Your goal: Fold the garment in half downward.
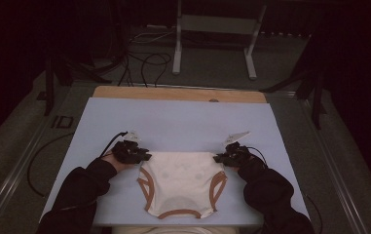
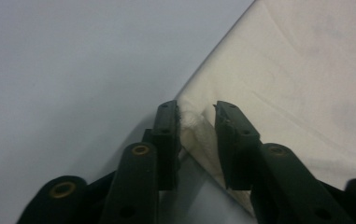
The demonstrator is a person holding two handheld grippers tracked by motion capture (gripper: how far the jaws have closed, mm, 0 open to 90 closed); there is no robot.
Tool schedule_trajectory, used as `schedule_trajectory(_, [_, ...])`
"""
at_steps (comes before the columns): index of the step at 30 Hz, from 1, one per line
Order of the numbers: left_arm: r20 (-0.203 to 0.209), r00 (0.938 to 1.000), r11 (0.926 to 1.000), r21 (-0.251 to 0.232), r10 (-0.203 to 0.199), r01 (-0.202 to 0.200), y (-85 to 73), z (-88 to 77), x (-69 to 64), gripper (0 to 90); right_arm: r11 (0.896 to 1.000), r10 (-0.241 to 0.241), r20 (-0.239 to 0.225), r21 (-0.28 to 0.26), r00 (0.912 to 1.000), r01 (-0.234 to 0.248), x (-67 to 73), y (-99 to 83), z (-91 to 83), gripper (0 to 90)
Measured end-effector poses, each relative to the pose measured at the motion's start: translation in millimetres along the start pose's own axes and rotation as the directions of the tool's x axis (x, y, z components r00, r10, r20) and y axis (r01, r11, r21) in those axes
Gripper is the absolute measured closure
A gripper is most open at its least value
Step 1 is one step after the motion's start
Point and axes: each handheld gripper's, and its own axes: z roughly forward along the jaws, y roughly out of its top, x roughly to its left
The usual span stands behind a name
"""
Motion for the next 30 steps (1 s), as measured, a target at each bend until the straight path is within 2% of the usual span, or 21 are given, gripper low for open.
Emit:
schedule_trajectory(4, [0.005,0.9999,0.9999,-0.004,-0.013,0.013,-0.3,-0.4,-0.7,78.2,1.000,-0.005,0.005,-0.006,1.0000,0.005,1.4,1.6,-2.0,85.7])
schedule_trajectory(6, [0.003,1.0000,0.9999,-0.009,-0.005,0.005,-0.4,-1.7,-2.1,83.8,1.000,-0.008,0.005,-0.017,1.0000,0.008,1.1,2.4,-4.5,86.0])
schedule_trajectory(8, [0.003,0.9999,0.9999,-0.012,-0.011,0.011,-0.6,-2.9,-2.3,84.7,1.000,-0.006,0.009,-0.019,0.9999,0.006,1.2,3.1,-5.9,86.1])
schedule_trajectory(11, [-0.008,0.9999,0.9999,-0.014,0.007,-0.007,1.1,-6.1,-2.9,85.5,1.000,-0.015,0.011,-0.024,0.9998,0.015,1.5,4.8,-6.9,86.3])
schedule_trajectory(21, [-0.052,0.9987,0.9984,-0.056,0.005,-0.008,12.0,-17.6,2.0,86.0,0.999,-0.015,0.027,-0.031,0.9995,0.015,-2.9,13.1,-7.5,86.4])
schedule_trajectory(30, [-0.066,0.9978,0.9975,-0.069,0.007,-0.012,22.5,-22.1,8.7,85.9,0.999,-0.015,0.046,-0.034,0.9988,0.016,-11.2,23.6,-6.6,86.3])
